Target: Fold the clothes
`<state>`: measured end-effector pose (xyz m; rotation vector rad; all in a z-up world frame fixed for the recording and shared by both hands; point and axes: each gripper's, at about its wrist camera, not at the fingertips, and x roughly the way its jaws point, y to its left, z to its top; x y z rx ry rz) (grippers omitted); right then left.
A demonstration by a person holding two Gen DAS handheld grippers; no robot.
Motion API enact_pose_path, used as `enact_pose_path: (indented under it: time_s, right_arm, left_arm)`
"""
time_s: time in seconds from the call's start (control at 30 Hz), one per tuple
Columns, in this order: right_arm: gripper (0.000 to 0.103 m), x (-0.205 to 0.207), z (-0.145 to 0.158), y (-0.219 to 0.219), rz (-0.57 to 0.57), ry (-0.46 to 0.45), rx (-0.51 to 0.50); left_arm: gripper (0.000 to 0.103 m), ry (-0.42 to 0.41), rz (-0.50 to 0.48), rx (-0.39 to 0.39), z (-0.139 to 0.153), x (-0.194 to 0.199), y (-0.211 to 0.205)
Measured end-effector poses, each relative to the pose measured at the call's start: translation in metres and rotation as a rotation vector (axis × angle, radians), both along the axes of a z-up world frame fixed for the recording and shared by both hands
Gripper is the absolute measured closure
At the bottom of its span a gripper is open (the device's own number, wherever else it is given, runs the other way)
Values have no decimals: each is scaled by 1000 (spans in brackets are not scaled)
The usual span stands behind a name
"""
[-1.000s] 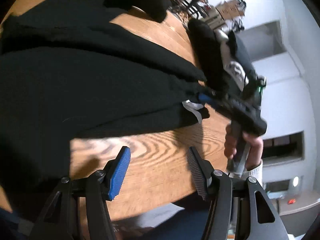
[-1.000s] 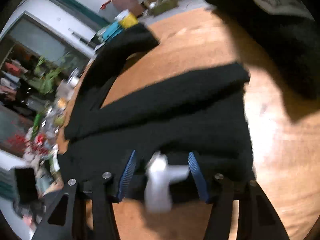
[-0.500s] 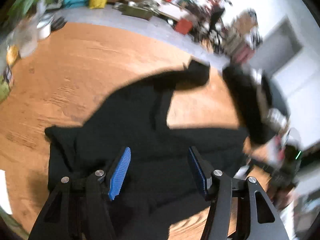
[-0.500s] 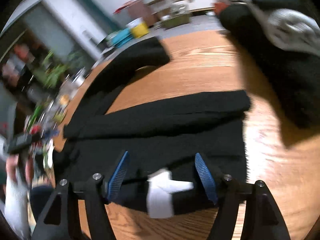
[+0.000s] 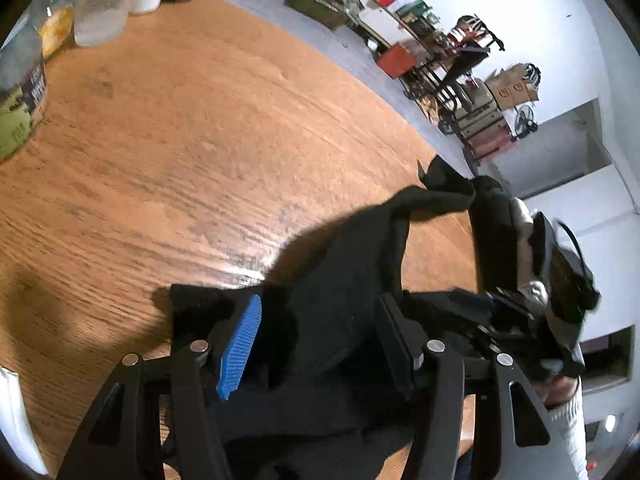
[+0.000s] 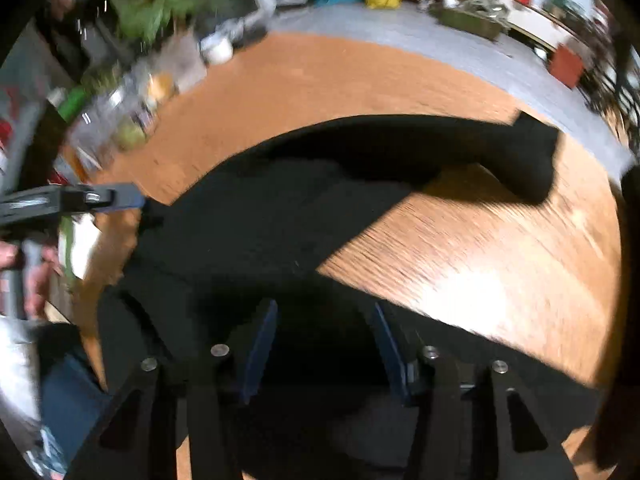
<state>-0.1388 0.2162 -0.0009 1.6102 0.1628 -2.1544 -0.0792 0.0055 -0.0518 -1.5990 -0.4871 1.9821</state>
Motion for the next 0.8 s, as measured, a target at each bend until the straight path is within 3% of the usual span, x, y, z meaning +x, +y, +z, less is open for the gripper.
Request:
enact_pose_path:
  time_s: [0.13, 0.23, 0.3, 0.33, 0.37, 0.53, 0.63, 0.8]
  right_arm:
    - [50, -18, -18, -32, 25, -72, 57]
    - [52, -22, -26, -42, 14, -98, 19]
    - [70, -17, -31, -43, 29, -110, 18]
    - [89, -15, -31, -42, 33, -105, 26]
    - [99, -13, -30, -42, 37, -99, 32]
    - [100, 7, -5, -36, 54, -56, -12]
    - [103, 22, 1, -37, 86, -64, -32]
    - [102, 46, -20, -44, 158, -141, 8]
  left_arm:
    - [43, -21, -21, 10, -5, -5, -7]
    - [43, -55, -17, 41, -10, -5, -12]
    - [43, -67, -20, 54, -12, -3, -11]
    - [43, -66, -24, 58, -12, -1, -11]
    - [43, -60, -27, 61, -11, 1, -10]
    - [43, -13, -42, 116, 4, 12, -14]
    - [43, -27, -57, 153, 6, 14, -12]
    - [43, -32, -84, 144, 5, 17, -1]
